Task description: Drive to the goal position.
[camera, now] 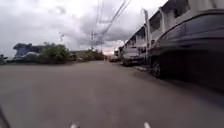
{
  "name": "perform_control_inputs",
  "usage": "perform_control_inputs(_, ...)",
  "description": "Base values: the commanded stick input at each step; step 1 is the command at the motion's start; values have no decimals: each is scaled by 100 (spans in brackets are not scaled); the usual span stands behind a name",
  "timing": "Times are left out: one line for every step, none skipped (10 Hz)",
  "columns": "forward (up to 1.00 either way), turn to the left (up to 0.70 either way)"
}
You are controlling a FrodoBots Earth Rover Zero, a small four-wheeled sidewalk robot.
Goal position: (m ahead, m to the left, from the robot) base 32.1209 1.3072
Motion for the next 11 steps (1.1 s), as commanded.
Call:
perform_control_inputs(70,14)
perform_control_inputs(70,1)
perform_control_inputs(70,0)
perform_control_inputs(70,1)
perform_control_inputs(70,-16)
perform_control_inputs(70,-3)
perform_control_inputs(70,2)
perform_control_inputs(70,0)
perform_control_inputs(70,0)
perform_control_inputs(70,6)
perform_control_inputs(70,7)
